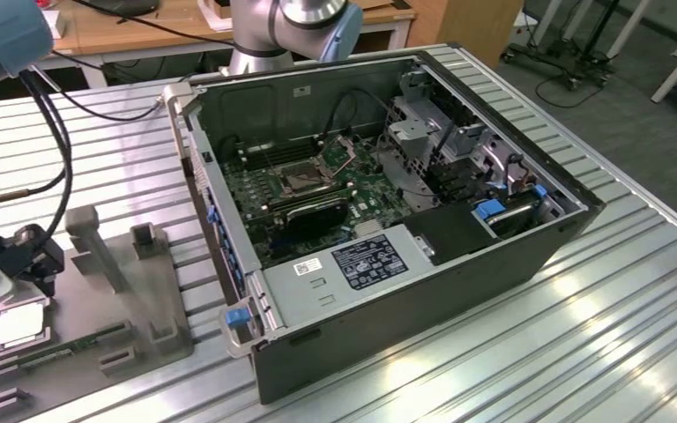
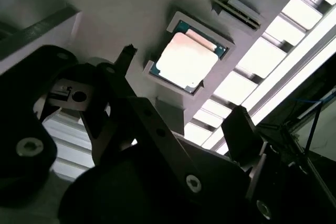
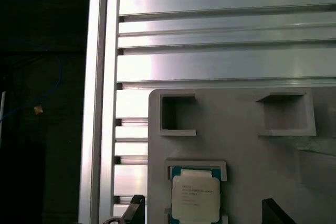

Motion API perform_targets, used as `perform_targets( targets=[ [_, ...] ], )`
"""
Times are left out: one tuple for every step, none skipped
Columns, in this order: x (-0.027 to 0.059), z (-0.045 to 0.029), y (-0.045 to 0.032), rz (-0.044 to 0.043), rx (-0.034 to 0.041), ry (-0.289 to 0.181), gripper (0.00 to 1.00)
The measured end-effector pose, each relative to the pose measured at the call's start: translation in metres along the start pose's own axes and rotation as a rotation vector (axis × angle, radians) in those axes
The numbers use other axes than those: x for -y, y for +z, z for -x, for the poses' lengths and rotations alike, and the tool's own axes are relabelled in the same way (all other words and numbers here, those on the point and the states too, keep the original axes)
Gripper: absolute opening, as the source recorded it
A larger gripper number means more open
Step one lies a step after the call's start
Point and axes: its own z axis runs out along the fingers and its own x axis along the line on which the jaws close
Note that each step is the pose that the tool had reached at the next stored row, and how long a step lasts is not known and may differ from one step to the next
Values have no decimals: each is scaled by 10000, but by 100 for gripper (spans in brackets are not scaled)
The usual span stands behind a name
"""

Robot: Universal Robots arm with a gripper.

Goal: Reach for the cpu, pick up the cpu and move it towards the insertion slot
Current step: 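Pick up the cpu and move it towards the insertion slot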

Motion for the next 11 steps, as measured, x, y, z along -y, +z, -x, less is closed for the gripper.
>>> perform_targets(
  targets=[
    [30,0,12,19,0,-1,93],
    [56,-1,28,34,1,-1,93],
    [78,-2,42,44,-2,-2,93],
    [95,-2,58,55,-2,-4,93],
    [108,-2,73,65,-2,-4,93],
    [110,-2,81,71,0,-4,93],
    [110,-3,82,70,-1,-3,93],
    [110,-3,82,70,-2,-3,93],
    [110,-3,82,69,-4,-3,93],
    [110,-2,82,69,-3,-3,93],
    [111,-2,87,70,-2,-3,93]
  ],
)
